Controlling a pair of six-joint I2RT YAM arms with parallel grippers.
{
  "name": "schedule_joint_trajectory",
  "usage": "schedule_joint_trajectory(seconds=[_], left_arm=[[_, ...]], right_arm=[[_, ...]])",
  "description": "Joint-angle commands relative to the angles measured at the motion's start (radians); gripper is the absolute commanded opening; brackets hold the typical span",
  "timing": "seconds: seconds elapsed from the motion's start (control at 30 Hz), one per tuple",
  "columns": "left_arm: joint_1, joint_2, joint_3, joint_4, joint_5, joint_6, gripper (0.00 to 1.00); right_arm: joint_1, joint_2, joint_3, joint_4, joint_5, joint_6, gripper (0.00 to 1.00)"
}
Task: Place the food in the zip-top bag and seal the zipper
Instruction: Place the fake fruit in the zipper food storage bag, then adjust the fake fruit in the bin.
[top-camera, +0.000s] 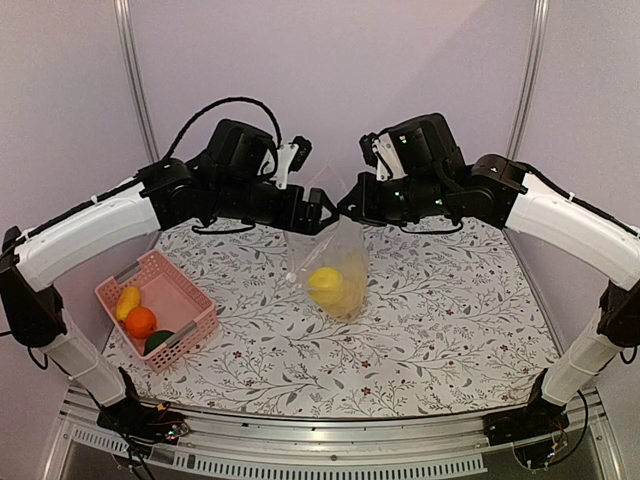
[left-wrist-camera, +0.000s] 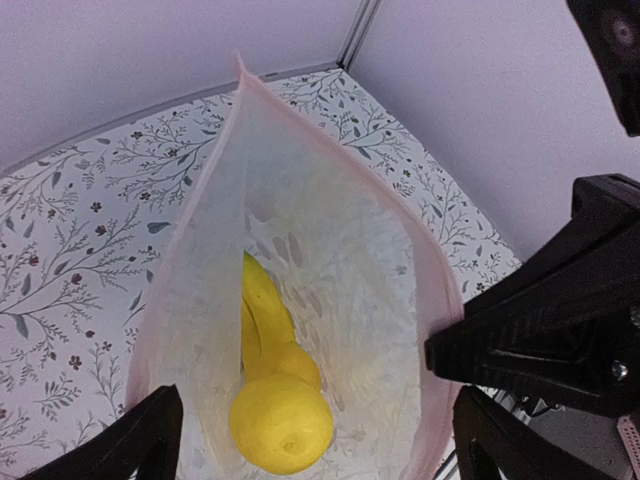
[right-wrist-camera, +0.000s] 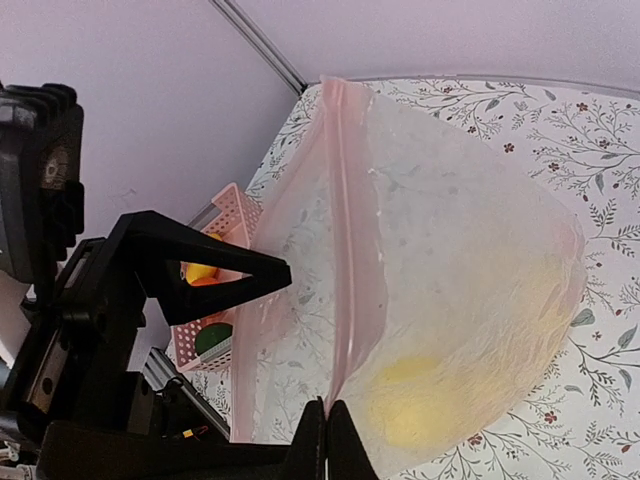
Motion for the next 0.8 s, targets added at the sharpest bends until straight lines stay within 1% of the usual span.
schedule_joint_trajectory(seconds=[0.0,0.13,0.23,0.33,0.43,0.63,0.7,0.77], left_arm=[[-0.006,-0.060,-0.017,0.057,0.085,0.021,0.94],[-0.004,-0.099,-0.044,0.097,0.164,0.046,0.95],[-0.003,-0.121,-0.036,0.092,0.202,0.053,0.95],[0.001,-0.159,-0.034,0.079,0.201,0.072,0.96],[0.025,-0.220,-0.052,0.065,0.173,0.129,0.96],[0.160,-0.305,-0.064,-0.052,0.133,0.170,0.97],[0.230,-0.341,-0.085,-0.114,0.083,0.186,0.98],[0.332,-0.385,-0.139,-0.178,0.047,0.191,1.00]], right_arm=[[0.002,0.017,0.029,-0.002,0.005,-0.007,0.00],[0.001,0.017,0.029,-0.004,0.009,-0.006,0.00],[0.002,0.016,0.027,-0.005,0.012,-0.006,0.00],[0.003,0.014,0.026,-0.007,0.016,-0.006,0.00],[0.002,0.014,0.025,-0.008,0.017,-0.006,0.00],[0.002,0.014,0.024,-0.012,0.024,-0.008,0.00],[0.003,0.015,0.025,-0.013,0.026,-0.010,0.00],[0.002,0.015,0.029,-0.013,0.025,-0.009,0.00]])
